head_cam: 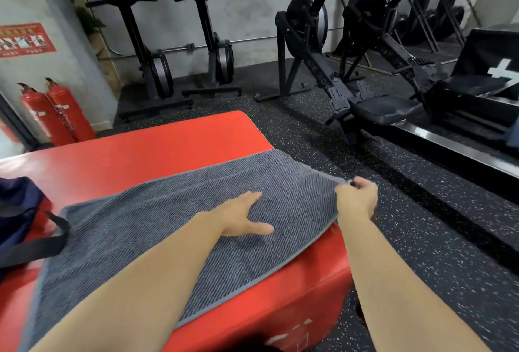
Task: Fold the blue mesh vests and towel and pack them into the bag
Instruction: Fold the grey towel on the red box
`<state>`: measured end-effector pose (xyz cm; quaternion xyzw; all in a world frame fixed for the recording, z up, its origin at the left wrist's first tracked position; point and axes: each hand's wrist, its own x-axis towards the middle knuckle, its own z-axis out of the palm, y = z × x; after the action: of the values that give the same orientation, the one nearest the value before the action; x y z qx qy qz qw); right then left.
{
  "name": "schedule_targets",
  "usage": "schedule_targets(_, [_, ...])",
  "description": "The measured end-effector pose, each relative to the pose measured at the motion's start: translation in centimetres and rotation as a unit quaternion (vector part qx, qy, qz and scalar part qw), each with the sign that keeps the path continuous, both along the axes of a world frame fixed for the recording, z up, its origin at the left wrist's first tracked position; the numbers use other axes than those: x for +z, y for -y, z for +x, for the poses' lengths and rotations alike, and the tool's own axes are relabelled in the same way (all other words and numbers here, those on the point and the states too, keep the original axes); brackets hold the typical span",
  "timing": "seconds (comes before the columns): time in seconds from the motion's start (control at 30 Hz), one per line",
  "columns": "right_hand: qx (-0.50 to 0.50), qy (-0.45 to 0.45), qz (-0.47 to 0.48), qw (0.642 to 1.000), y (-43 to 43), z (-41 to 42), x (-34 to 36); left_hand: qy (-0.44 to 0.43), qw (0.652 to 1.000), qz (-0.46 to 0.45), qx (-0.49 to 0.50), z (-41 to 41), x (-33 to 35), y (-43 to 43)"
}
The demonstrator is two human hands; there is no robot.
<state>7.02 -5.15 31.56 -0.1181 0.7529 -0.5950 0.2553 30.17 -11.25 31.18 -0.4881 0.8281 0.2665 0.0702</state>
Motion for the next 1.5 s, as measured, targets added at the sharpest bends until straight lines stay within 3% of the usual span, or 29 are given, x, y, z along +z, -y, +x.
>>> schedule_targets(0.07, [0.060,-0.098,-0.029,0.993,0.2,2.3,2.5,-0.056,0.997,-0.012,0.049,2.0,1.0,-0.1])
schedule_targets(0.13, [0.161,-0.238,-0.039,0.957,0.3,5.6,4.7,-0.066,0.993,-0.044,0.082,4.6,2.0,0.1])
schedule_targets(0.2, [0.297,-0.329,-0.057,0.895,0.1,9.8,6.0,-0.070,0.987,-0.077,0.122,7.3,2.7,0.2])
schedule_targets(0.27, [0.445,-0.377,-0.049,0.811,-0.5,14.3,5.7,-0.070,0.976,-0.122,0.169,10.2,2.9,0.2])
schedule_targets(0.37, [0.582,-0.434,0.041,0.687,-2.5,18.8,3.4,-0.070,0.959,-0.140,0.237,14.8,2.5,-0.3])
schedule_targets(0.43, [0.620,-0.428,0.094,0.650,-3.5,19.4,1.7,-0.062,0.954,-0.128,0.266,17.5,1.9,-0.9])
schedule_targets(0.63, [0.633,-0.366,0.127,0.670,-4.4,18.7,0.3,-0.081,0.947,-0.137,0.280,19.9,0.1,-0.1])
schedule_targets(0.77, [0.614,-0.423,0.138,0.652,-4.2,18.9,0.0,-0.079,0.964,-0.177,0.182,16.4,1.4,1.5])
schedule_targets(0.9, [0.582,-0.554,0.111,0.585,-4.0,20.0,-1.0,0.106,0.971,-0.212,-0.024,12.4,1.9,3.3])
schedule_targets(1.0, [0.555,-0.574,0.058,0.599,-3.6,20.3,-2.3,0.182,0.947,-0.254,-0.075,11.6,1.4,4.5])
schedule_targets(1.1, [0.543,-0.538,0.038,0.644,-3.4,20.0,-2.4,0.126,0.951,-0.282,-0.024,12.1,1.3,5.5])
schedule_targets(1.17, [0.534,-0.512,0.044,0.671,-3.3,19.5,-1.3,-0.033,0.961,-0.252,0.110,12.7,2.1,6.2])
schedule_targets(1.23, [0.511,-0.494,0.013,0.703,-3.5,19.0,0.6,-0.197,0.917,-0.237,0.252,13.8,4.1,7.3])
schedule_targets(1.3, [0.516,-0.481,-0.025,0.709,-4.3,19.6,3.1,-0.255,0.880,-0.237,0.323,15.9,6.4,8.0])
schedule_targets(1.5, [0.627,-0.476,-0.052,0.614,-8.2,27.6,4.3,-0.027,0.917,-0.214,0.335,25.6,6.3,4.9])
